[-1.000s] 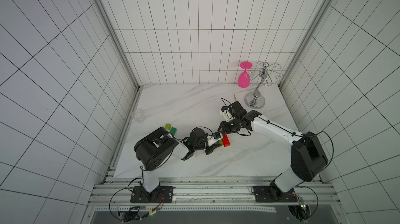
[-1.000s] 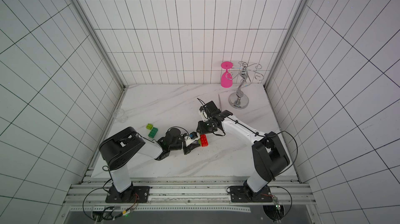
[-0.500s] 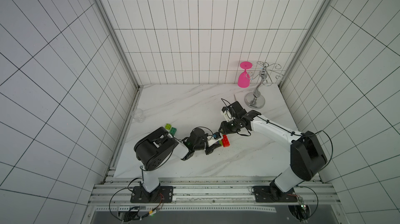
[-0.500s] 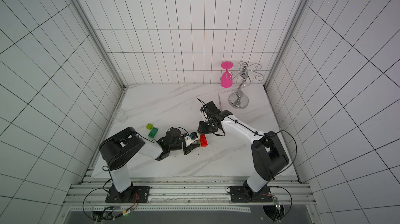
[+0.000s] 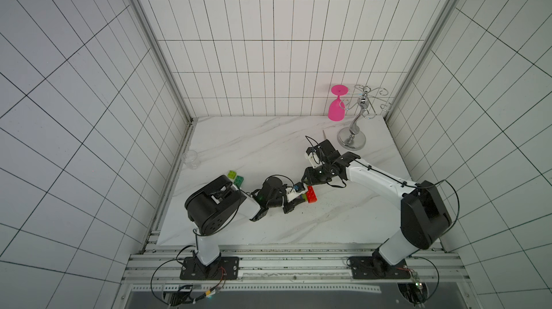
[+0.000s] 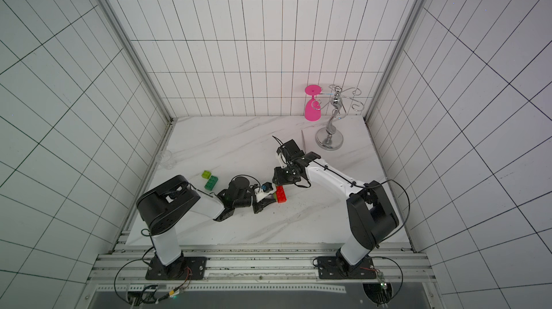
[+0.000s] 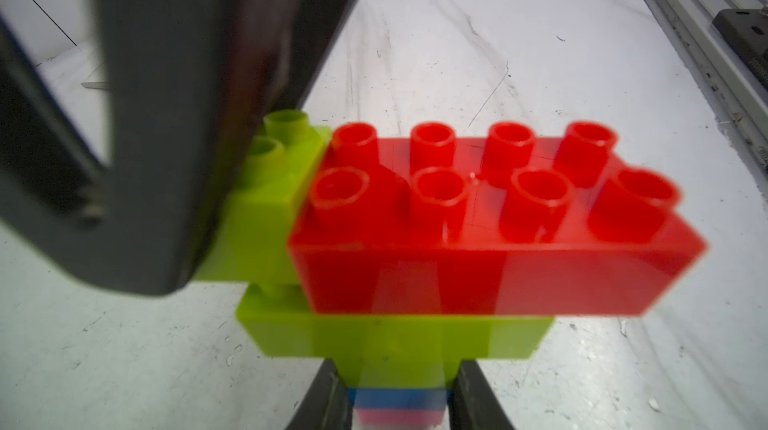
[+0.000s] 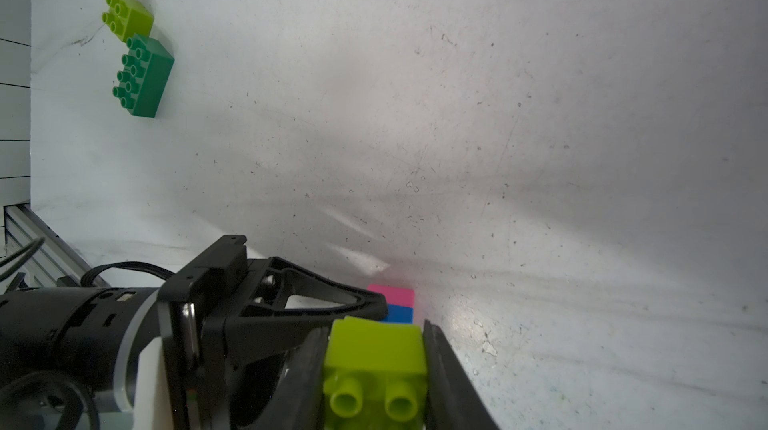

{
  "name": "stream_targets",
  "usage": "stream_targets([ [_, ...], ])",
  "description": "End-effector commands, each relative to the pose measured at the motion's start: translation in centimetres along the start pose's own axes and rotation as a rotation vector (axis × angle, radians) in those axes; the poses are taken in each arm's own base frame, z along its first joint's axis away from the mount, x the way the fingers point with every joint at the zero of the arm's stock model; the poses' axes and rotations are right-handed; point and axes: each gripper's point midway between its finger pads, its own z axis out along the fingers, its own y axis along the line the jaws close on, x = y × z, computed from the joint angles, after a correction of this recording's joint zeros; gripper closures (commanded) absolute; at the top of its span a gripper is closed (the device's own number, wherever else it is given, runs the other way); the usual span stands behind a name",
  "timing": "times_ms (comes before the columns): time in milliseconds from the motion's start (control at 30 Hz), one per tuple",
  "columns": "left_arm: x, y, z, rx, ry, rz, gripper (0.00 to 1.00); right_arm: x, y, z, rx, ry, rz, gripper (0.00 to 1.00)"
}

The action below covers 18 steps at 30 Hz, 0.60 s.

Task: Assemble a spoon with lego
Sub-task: Assemble the lego brick with the lego brick.

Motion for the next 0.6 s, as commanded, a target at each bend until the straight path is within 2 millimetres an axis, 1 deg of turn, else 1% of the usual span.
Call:
stream_targets([
  [0, -0.3, 0.8, 0.1, -0.036, 0.007, 0.018, 1.0, 3.0, 0.5, -0.3, 0.004, 0.115, 0.008, 0.8],
  [133, -0.3, 0.8, 0.1, -0.037, 0.007, 0.019, 1.0, 2.6, 0.7, -0.8, 0.006, 0.105, 0.004, 0.8],
  [300, -0.4, 0.8, 0.1, -0.038, 0.007, 0.022, 1.0, 2.6, 0.9, -0.7, -0.004, 0.108, 0.004, 0.8],
  [467, -0.4, 0.7, 0.1, -0.036, 0.006, 0.022, 1.0, 1.3, 1.5, -1.6, -0.009, 0.066, -0.005, 0.8],
  [567, -0.4, 0.7, 0.1, -0.034, 0.008, 0.022, 1.0, 1.1, 1.5, -1.6, -0.005, 0.071, -0.004, 0.8],
])
